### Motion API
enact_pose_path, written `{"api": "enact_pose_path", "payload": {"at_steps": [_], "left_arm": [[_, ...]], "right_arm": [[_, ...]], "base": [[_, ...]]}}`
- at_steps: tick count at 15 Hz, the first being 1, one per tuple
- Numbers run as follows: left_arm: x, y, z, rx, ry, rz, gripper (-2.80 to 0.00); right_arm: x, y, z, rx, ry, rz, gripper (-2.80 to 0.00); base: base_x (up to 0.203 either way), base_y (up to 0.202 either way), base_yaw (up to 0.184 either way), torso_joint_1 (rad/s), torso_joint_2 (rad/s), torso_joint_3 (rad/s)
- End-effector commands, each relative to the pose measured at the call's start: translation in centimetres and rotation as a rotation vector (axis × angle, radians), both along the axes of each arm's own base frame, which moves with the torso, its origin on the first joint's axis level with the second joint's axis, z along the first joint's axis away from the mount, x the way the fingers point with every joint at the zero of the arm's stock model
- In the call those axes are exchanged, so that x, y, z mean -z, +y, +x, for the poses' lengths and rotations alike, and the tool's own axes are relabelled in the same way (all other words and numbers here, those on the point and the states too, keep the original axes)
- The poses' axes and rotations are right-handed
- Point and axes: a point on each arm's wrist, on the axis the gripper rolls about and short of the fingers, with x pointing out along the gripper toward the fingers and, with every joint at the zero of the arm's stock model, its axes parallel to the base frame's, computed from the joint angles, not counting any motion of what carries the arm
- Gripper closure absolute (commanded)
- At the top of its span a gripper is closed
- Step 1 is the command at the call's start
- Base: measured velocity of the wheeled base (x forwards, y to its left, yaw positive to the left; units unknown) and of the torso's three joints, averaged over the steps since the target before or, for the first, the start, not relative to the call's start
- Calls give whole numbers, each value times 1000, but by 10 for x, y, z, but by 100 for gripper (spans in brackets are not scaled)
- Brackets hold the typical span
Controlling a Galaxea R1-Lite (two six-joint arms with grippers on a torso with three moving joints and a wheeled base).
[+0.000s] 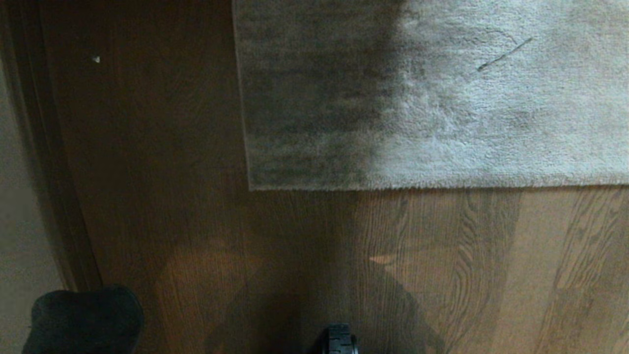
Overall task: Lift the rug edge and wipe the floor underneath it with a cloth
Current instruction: Lift up the carpet
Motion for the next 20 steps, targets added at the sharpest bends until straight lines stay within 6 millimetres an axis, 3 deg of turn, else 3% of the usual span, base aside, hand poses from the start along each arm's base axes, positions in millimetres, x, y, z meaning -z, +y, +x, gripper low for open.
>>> {"api": "enact_pose_path", "payload": {"at_steps": [1, 10, 16, 20], "left_arm": [[0, 0, 0, 0, -2, 0, 0], [0, 0, 0, 0, -1, 0, 0], [0, 0, 0, 0, -1, 0, 0], [0, 0, 0, 0, -1, 0, 0]], "right_arm": [[-8, 1, 0, -26, -3, -1, 0], [-48, 1, 22, -85, 58, 8, 0], [-83, 4, 75, -99, 79, 28, 0], [-94, 5, 115, -101, 60, 46, 0]], "base": [[0, 0, 0, 0, 0, 0], [0, 0, 0, 0, 0, 0], [0, 0, 0, 0, 0, 0], [0, 0, 0, 0, 0, 0]]}}
